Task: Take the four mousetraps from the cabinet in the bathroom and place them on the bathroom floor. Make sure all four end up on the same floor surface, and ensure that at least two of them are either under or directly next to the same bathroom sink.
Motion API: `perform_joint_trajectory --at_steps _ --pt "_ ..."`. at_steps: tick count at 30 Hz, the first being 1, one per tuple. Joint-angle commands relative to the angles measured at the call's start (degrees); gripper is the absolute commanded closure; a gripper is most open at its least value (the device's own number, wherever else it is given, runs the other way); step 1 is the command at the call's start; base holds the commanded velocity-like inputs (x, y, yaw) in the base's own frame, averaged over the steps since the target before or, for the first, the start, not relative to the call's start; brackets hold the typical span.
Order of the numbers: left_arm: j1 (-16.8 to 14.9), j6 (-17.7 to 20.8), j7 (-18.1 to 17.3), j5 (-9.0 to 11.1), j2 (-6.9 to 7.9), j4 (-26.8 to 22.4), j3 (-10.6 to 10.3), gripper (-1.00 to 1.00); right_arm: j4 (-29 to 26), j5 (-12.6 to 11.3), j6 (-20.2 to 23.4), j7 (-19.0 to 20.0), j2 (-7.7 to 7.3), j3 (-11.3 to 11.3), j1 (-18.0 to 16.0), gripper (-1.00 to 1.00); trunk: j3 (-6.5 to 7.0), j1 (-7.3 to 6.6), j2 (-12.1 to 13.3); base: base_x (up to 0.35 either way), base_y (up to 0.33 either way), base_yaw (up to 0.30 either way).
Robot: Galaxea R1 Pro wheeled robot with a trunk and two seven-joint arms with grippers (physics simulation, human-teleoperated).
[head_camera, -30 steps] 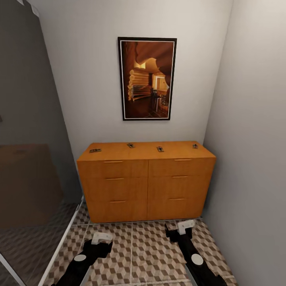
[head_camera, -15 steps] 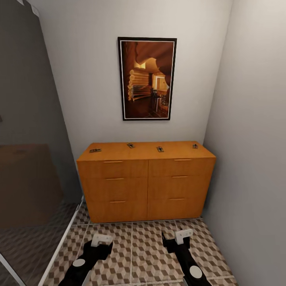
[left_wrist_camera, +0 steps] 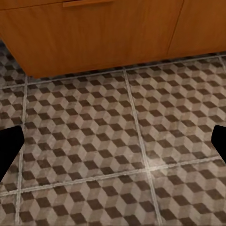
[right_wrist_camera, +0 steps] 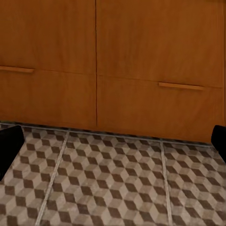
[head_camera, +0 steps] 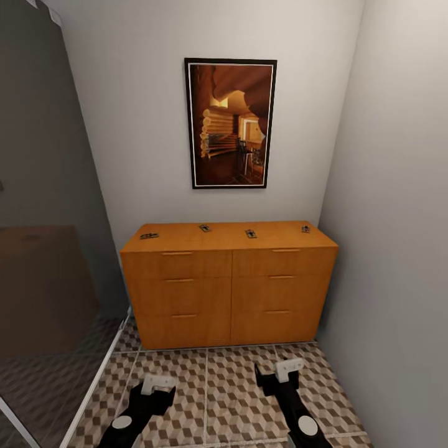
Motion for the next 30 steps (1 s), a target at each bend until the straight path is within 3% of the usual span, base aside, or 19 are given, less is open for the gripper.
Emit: perform_joint_trajectory --at_steps 1,17,23,24,30 --pt "0.0 0.0 0.1 -0.1 0.12 0.2 -0.1 -1.00 -0.1 0.4 -0.1 -0.4 -0.10 0.1 0.0 -1.00 -0.06 0.00 0.0 0.000 0.000 0.000" --pt "0.0 -5.2 0.2 0.0 1.94 5.4 0.2 -1.00 -4.1 0.5 2.2 -1.3 -1.74 -0.5 0.0 -1.00 -0.06 0.00 0.0 0.000 0.000 0.000" --pt "0.0 -7.1 0.2 0.1 2.65 7.3 0.1 -1.00 -6.0 0.4 4.1 -1.8 -3.46 -0.9 0.0 -1.00 -0.06 0.00 0.0 0.000 0.000 0.000" --pt "0.0 -30.6 0.2 0.1 2.70 38.8 0.1 -1.00 -18.3 0.4 14.3 -1.8 -4.35 -1.0 0.0 -1.00 -0.06 0.00 0.0 0.000 0.000 0.000" --pt "0.0 -33.9 0.2 0.2 2.92 43.4 0.1 -1.00 -26.0 0.4 21.0 -1.9 -5.45 -1.6 -0.1 -1.00 -0.06 0.00 0.0 0.000 0.000 0.000"
